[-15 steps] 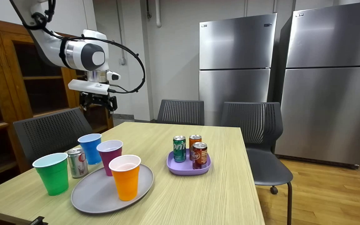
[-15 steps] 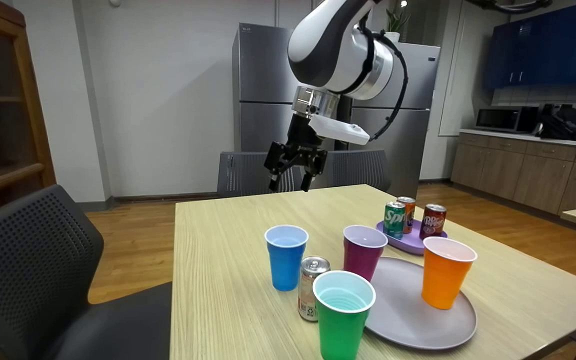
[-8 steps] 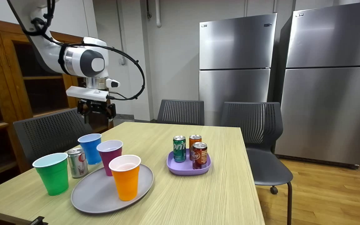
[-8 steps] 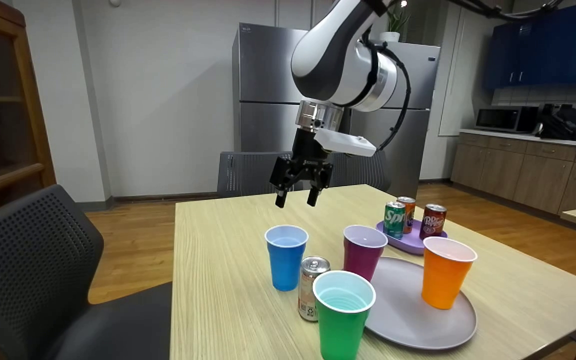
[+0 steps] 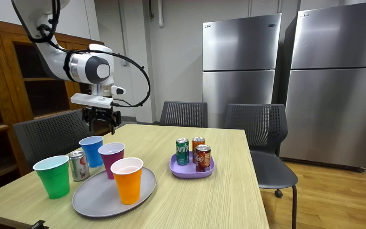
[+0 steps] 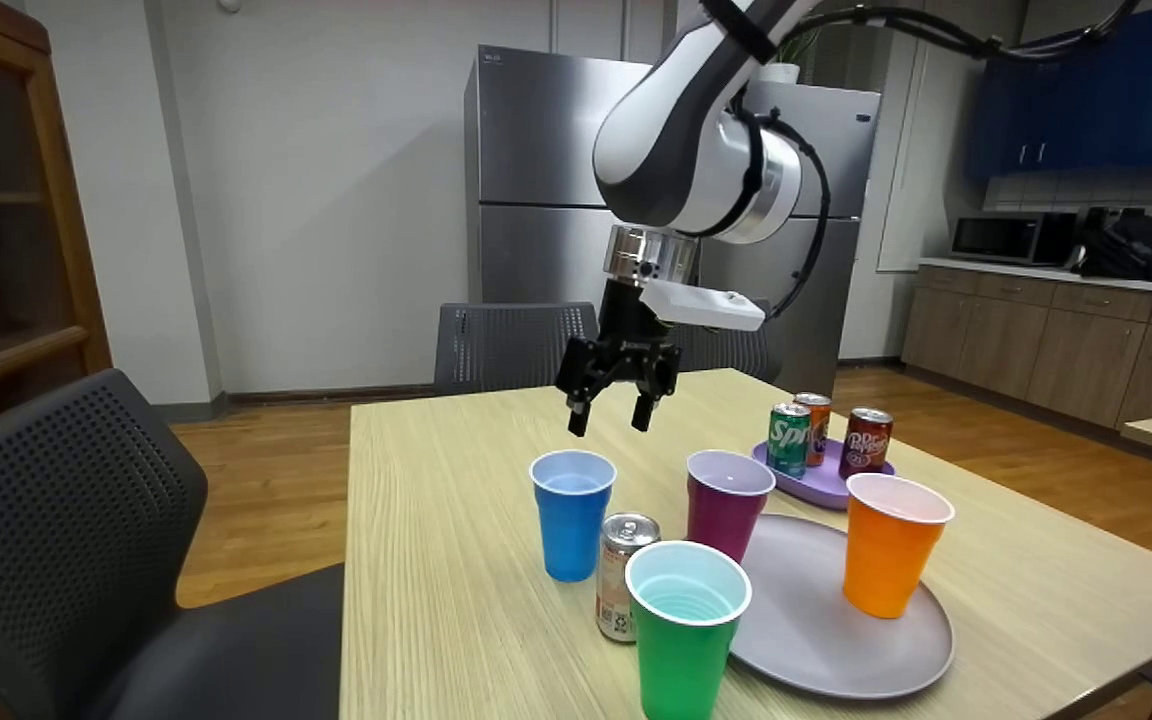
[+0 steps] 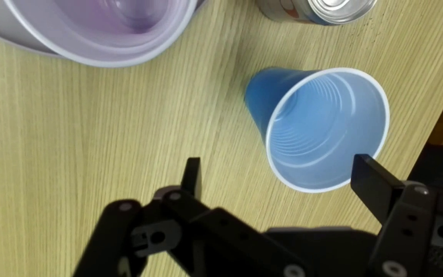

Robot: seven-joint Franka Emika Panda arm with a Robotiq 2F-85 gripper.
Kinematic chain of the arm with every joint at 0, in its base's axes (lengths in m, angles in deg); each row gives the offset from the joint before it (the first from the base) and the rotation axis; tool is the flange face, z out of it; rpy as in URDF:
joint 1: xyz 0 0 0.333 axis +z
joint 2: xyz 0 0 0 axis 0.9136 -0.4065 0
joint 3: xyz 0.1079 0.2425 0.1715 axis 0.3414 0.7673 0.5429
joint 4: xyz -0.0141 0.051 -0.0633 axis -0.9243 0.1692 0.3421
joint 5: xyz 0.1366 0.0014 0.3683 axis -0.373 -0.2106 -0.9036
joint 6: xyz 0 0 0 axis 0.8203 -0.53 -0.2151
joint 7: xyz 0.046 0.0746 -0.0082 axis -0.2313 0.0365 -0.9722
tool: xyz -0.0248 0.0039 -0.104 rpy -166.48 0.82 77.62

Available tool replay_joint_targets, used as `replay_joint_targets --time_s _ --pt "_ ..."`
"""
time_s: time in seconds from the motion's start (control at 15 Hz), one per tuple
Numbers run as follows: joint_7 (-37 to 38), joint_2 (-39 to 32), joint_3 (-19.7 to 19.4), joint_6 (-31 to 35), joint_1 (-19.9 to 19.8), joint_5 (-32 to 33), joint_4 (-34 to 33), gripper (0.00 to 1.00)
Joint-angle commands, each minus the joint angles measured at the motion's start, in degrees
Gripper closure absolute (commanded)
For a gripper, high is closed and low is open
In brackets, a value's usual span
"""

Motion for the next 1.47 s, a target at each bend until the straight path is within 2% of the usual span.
replay_joint_targets --time_s 0.0,1.4 --pt "3.76 -1.36 -1.54 -0.69 1.68 2.54 -1.3 0.0" --pt "11.81 -6.44 -3.83 -2.08 5.46 5.62 -5.07 0.0"
